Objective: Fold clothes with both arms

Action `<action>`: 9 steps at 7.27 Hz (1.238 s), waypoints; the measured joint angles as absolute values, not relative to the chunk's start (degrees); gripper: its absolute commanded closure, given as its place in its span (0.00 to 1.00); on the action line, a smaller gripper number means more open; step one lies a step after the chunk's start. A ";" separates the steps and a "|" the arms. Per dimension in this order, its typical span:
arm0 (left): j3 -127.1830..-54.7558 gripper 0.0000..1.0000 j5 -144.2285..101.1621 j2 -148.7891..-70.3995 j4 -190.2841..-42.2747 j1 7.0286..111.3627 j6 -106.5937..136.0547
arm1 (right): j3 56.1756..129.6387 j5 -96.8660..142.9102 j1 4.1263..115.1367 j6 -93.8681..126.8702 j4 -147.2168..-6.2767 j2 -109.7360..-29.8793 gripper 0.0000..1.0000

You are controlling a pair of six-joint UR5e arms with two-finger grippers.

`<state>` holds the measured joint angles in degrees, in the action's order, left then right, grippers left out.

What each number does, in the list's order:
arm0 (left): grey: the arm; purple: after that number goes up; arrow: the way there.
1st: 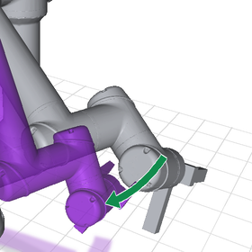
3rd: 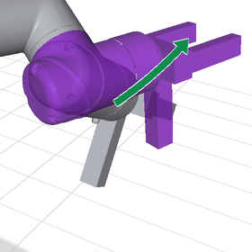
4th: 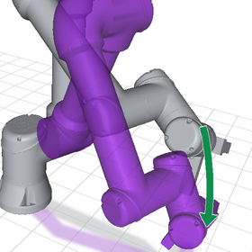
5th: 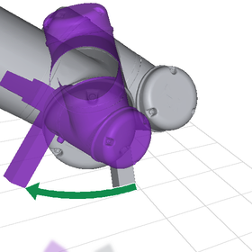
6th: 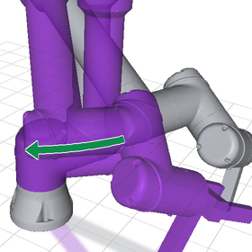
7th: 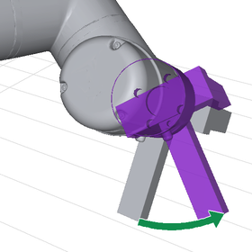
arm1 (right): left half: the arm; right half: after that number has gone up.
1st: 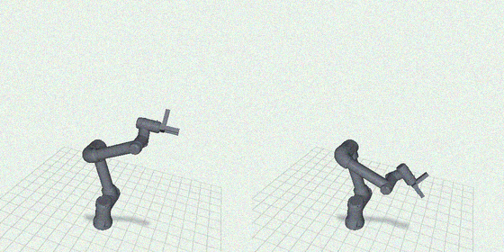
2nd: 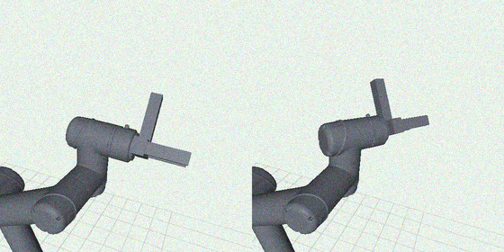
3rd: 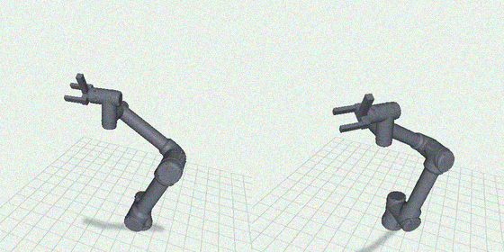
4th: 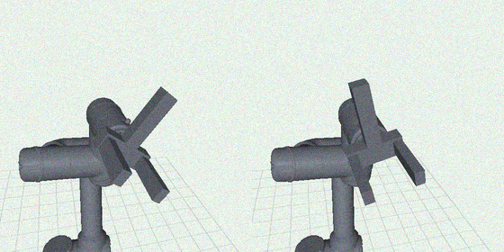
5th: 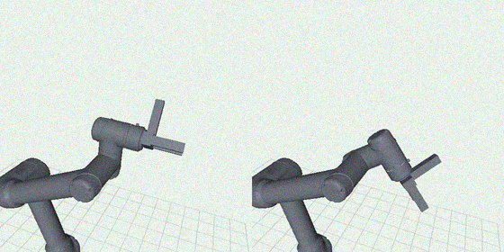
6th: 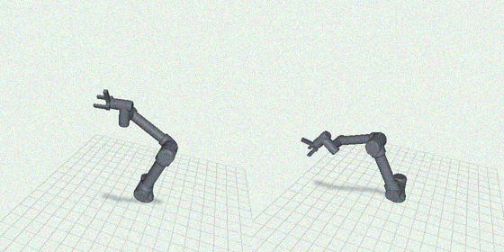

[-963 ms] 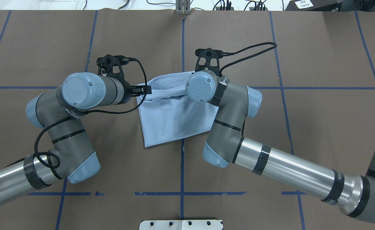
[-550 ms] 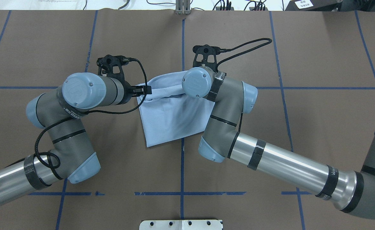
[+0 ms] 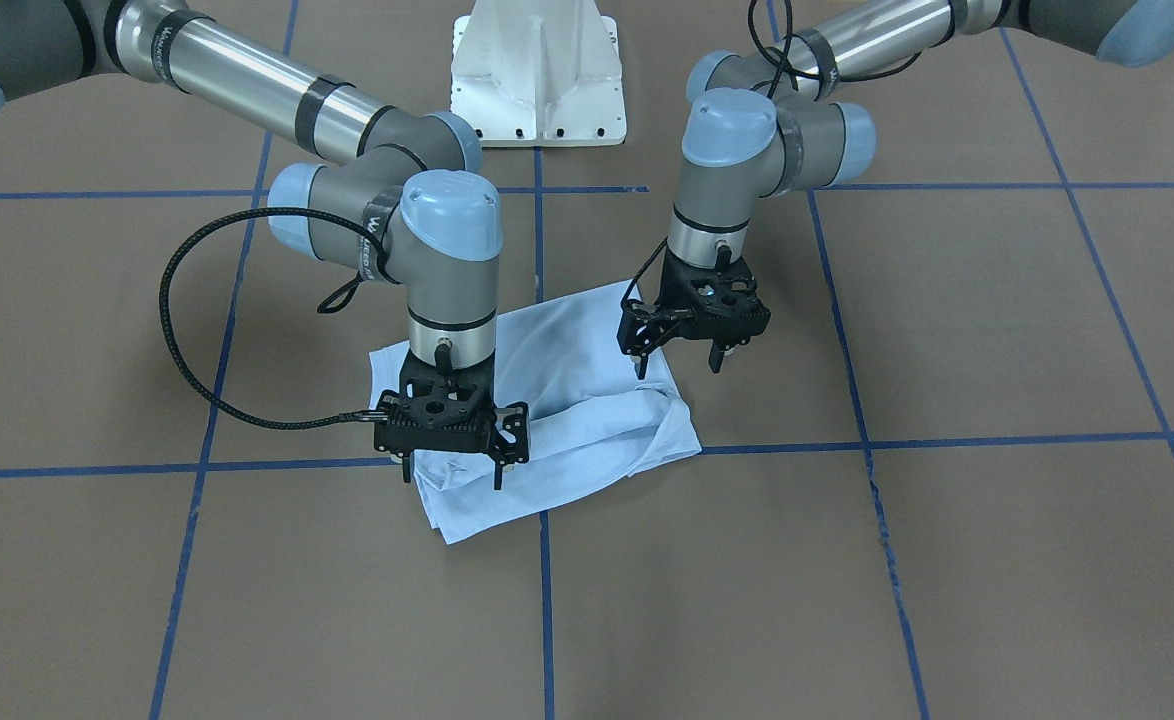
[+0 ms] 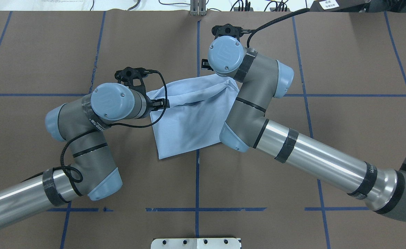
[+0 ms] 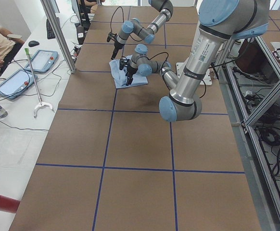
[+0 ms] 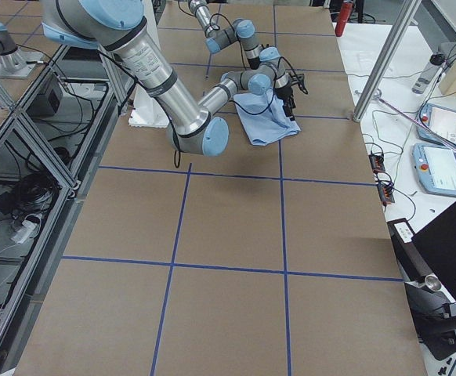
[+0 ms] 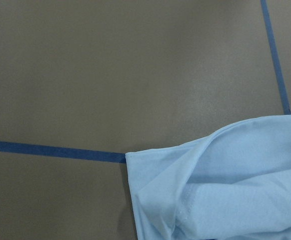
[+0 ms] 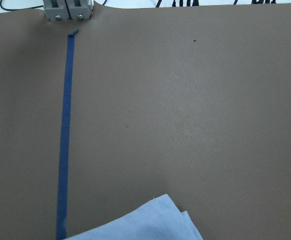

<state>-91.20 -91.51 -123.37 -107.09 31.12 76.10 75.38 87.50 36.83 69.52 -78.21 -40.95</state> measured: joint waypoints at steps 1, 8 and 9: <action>-88.85 0.00 -91.32 -124.84 -106.62 30.44 76.21 | 77.00 88.38 37.17 69.14 -78.31 -41.84 0.00; -80.61 0.00 -91.23 -129.15 -108.18 33.30 76.12 | 80.13 88.91 37.35 68.82 -78.03 -44.79 0.00; -76.28 0.00 -91.23 -130.62 -110.74 35.04 75.58 | 80.18 88.93 37.35 68.81 -77.99 -44.97 0.00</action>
<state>-76.28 -91.23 -130.62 -110.74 35.04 75.58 80.18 88.93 37.35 68.81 -77.99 -44.97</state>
